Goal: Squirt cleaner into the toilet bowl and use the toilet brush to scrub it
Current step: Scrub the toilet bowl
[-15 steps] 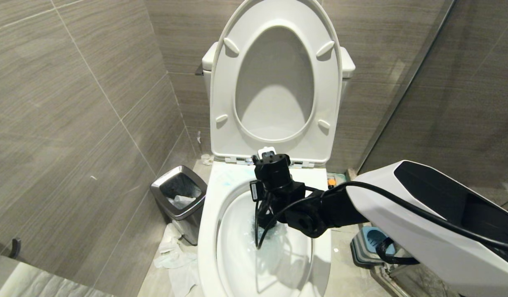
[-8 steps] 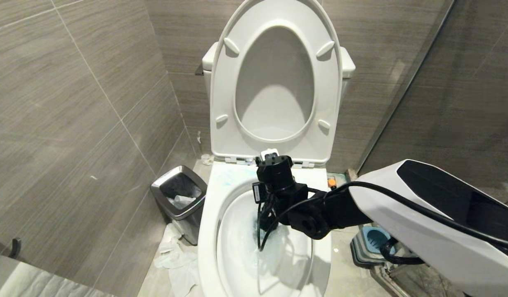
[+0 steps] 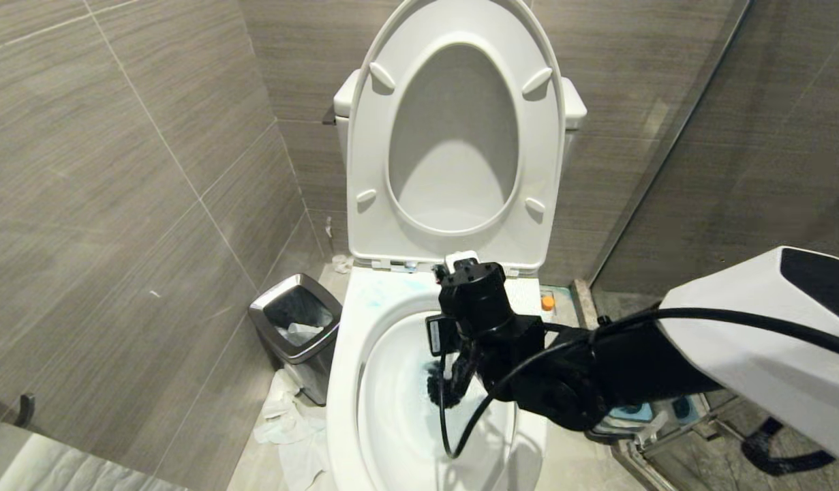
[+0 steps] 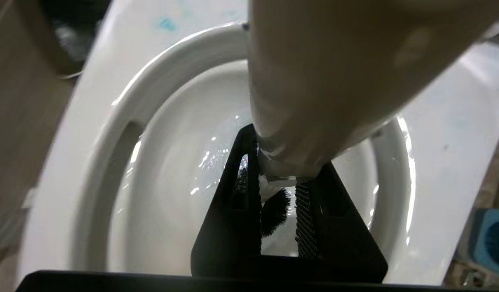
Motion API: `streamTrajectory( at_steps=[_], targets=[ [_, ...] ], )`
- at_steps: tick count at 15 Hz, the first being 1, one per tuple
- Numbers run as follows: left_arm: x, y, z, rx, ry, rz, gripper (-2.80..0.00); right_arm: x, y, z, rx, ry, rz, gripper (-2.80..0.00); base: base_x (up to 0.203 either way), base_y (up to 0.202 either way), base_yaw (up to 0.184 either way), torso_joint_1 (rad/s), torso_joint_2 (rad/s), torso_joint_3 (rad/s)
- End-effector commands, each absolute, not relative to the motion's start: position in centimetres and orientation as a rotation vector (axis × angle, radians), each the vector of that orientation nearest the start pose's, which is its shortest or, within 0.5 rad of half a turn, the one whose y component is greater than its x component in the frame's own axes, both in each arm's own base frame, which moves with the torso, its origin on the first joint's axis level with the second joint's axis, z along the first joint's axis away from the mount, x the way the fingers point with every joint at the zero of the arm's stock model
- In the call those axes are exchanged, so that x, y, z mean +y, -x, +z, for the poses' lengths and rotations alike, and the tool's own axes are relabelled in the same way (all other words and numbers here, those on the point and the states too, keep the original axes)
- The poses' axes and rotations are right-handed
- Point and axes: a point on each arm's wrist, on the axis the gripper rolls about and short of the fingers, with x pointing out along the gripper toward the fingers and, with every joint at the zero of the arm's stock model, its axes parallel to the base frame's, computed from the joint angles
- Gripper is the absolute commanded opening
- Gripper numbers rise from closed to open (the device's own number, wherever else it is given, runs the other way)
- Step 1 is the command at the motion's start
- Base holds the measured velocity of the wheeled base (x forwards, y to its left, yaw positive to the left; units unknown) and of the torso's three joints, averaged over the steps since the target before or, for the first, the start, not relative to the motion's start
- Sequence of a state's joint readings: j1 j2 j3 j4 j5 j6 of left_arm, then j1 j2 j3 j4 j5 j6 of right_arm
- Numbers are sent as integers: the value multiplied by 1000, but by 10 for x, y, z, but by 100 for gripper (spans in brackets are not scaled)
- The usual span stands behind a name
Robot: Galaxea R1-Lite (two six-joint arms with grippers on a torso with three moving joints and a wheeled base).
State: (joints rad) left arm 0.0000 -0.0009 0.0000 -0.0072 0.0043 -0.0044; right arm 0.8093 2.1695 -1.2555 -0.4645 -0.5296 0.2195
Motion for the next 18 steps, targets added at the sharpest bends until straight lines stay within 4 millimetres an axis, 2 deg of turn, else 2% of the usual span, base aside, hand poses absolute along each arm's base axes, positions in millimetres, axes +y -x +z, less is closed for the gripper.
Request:
streamTrajectory(
  at_steps=[1,2,4,6,10,14,16,18],
  targets=[
    [0,22,75,-2,5,5,-280,303,-270,127,377,34,286,-280,0,0,0,0,0,0],
    [0,22,75,-2,5,5,-280,309,-259,125,387,24,309,-280,0,0,0,0,0,0],
    [0,22,75,-2,5,5,-280,317,-259,125,380,8,323,-280,0,0,0,0,0,0],
    [0,22,75,-2,5,5,-280,330,-271,130,346,-23,322,-280,0,0,0,0,0,0],
    [0,22,75,-2,6,5,-280,343,-315,123,299,-51,275,-280,0,0,0,0,0,0],
    [0,22,75,-2,6,5,-280,322,-355,128,252,-23,197,-280,0,0,0,0,0,0],
    [0,22,75,-2,5,5,-280,310,-359,134,248,-26,173,-280,0,0,0,0,0,0],
    [0,22,75,-2,5,5,-280,298,-352,141,259,-22,169,-280,0,0,0,0,0,0]
  ],
)
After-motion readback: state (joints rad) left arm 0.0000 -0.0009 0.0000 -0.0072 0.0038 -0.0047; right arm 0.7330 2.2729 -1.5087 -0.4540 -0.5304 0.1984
